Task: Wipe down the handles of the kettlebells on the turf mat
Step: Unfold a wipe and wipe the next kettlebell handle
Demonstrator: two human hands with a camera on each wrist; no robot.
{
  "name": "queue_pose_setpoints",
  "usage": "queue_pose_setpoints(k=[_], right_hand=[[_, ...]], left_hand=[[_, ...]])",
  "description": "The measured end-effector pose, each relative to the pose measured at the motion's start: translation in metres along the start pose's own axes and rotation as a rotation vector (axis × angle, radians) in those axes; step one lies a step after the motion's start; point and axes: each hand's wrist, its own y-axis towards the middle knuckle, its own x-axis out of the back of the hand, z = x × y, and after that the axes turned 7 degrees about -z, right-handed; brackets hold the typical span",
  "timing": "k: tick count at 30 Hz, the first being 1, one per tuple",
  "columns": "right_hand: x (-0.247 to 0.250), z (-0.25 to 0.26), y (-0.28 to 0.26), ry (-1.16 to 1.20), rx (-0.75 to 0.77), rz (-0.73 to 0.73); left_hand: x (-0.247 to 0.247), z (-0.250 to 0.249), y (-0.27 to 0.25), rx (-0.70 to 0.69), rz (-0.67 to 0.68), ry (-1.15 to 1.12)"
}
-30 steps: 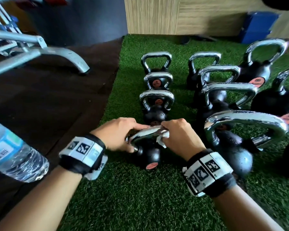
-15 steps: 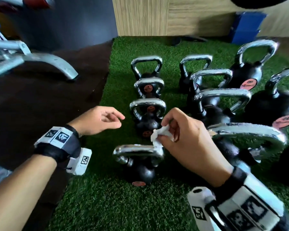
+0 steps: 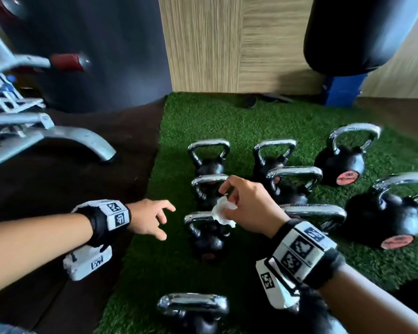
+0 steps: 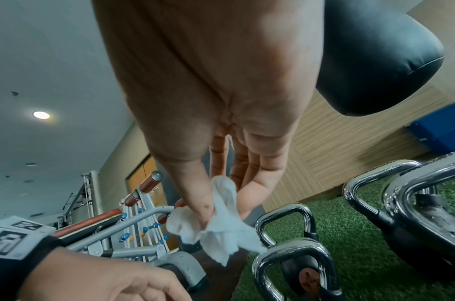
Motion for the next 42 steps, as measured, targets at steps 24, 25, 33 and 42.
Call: queue_pose_setpoints(k=[24, 25, 33, 42], right_hand=[[-0.097, -0.012, 0.053, -0.217, -0.167, 0.103], [-0.099, -0.011, 0.055, -0.223, -0.165, 0.128], [-0.105, -0.024, 0.037, -0.224, -0.267, -0.044], [-0.098, -0.047, 0.027, -0.281, -0.364, -0.139]], left_hand=[[-0.158, 0.035, 0.116, -0.033, -0.159, -0.735], [-0.162, 0.033, 0.118, -0.018, -0.154, -0.753], [-0.166, 0.029, 0.123, -0.129, -0.116, -0.853], [-0.162, 0.031, 0.123, -0.116, -0.093, -0.809]])
